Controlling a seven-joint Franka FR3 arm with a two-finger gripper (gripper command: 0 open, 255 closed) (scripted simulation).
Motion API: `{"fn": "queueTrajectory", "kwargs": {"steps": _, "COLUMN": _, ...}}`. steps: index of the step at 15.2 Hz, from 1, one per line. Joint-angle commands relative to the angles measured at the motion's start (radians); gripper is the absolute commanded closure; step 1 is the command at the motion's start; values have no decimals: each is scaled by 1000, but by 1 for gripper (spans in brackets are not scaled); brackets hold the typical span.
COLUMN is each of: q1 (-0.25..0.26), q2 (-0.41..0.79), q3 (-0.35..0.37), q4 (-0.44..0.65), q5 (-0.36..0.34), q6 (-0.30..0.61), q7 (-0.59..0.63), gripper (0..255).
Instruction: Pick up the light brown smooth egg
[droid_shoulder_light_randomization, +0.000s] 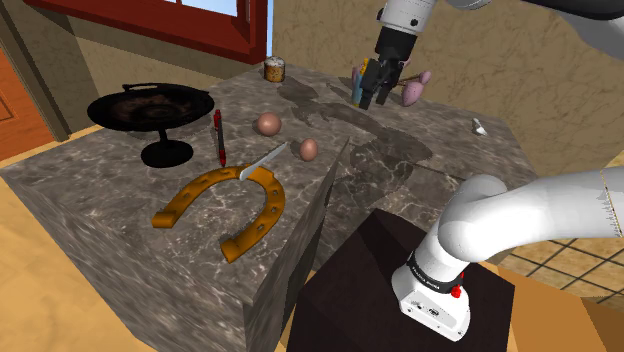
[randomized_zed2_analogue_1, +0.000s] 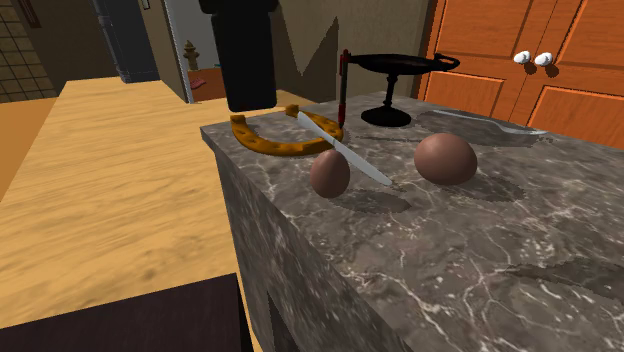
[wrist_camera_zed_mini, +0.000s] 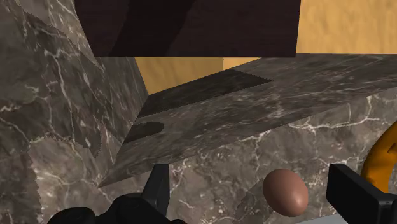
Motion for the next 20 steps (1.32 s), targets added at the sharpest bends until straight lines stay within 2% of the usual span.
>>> {"fn": "queueTrajectory", "kwargs": {"steps": 1, "q1": 0, "q2": 0, "q3": 0, "q4": 0, "q5": 0, "q6": 0, "q7": 0, "gripper": 0}}
{"fn": "queueTrajectory", "kwargs": {"steps": 7, "q1": 29, "q2": 10, "q3": 100, "q4": -154, "q5": 27, "q6": 268, "q7": 58, "gripper": 0}}
{"fn": "queueTrajectory", "kwargs": {"steps": 13, "q1": 53, "q2": 94, "q3": 208, "q4": -250, "q5": 38, "q6": 550, "q7": 125, "gripper": 0}}
{"fn": "queueTrajectory", "kwargs": {"steps": 20, "q1": 58, "q2": 123, "q3": 228, "q4": -328, "q5": 43, "q6": 670, "q7": 133, "gripper": 0}}
